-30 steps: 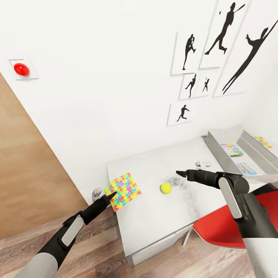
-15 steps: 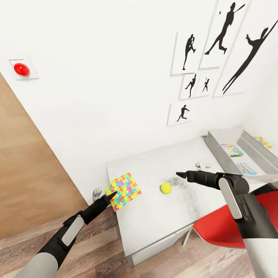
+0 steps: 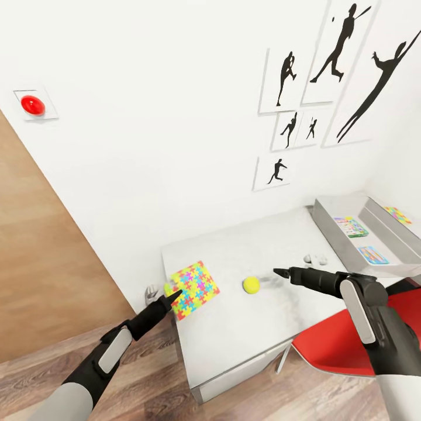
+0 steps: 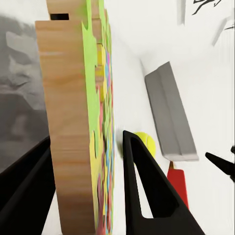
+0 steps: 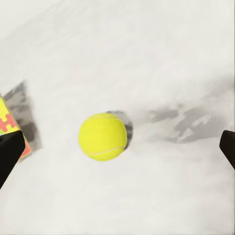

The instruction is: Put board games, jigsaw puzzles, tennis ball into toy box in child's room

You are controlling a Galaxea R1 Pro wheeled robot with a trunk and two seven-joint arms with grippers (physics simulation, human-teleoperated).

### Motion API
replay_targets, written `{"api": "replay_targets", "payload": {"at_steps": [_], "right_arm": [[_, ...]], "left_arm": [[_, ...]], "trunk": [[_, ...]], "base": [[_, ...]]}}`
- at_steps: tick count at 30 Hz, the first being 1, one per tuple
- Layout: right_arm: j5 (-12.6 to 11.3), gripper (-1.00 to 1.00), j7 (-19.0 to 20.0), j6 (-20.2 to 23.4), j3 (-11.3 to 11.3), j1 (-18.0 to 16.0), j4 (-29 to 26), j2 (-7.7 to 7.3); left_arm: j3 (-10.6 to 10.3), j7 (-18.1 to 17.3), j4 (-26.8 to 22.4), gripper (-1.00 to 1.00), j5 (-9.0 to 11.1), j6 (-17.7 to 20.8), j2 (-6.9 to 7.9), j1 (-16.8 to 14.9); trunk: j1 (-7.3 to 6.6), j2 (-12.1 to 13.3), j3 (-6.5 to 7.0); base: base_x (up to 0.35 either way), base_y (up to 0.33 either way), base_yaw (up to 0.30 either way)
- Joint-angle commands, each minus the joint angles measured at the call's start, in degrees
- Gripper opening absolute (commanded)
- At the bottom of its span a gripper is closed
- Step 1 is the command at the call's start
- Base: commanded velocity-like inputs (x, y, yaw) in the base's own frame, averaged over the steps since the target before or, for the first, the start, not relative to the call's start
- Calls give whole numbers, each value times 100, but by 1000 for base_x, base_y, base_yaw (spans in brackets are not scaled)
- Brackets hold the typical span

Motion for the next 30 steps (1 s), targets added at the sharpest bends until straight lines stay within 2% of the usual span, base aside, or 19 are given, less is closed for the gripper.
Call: {"api": "replay_targets", "payload": {"at_steps": [1,5,9,12,13,16,17,20,30], "right_arm": [[48,100,62,24,-10,-4,-3,1],[50,100,571,12,-153,107,-21,0],[53,100,859,11,-210,136,-48,-2],[61,100,1158,12,-394,167,-87,-26],[61,100,1158,12,-394,167,-87,-26],[66,100,1312,12,-629,237,-109,-44],[66,100,1312,12,-629,237,-109,-44],[71,100,1390,11,-770,347,-120,-52],[78,100,1456,2,-894,513,-129,-60]], "left_arm": [[-16,-2,-1,-100,62,47,5,-5],[-18,-66,23,-100,63,56,-109,-6],[-19,-87,28,-100,64,61,-137,-5],[-19,-123,31,-100,64,121,-162,-4],[-19,-123,31,-100,64,121,-162,-4],[-21,-162,30,-100,64,322,-178,-3],[-21,-162,30,-100,64,322,-178,-3],[-23,-184,-2,-100,64,612,-187,-4],[-24,-238,-132,-100,64,922,-194,-5]], "trunk": [[3,-11,-10],[3,-11,-10],[3,-11,-7],[3,-11,3],[3,-11,8],[3,-11,26],[3,-11,32],[3,-11,54],[3,-11,135]], "base": [[0,0,0],[0,0,0],[0,0,-3],[0,0,-29],[0,0,-42],[0,0,-59],[0,0,-66],[0,0,-76],[0,0,-112]]}}
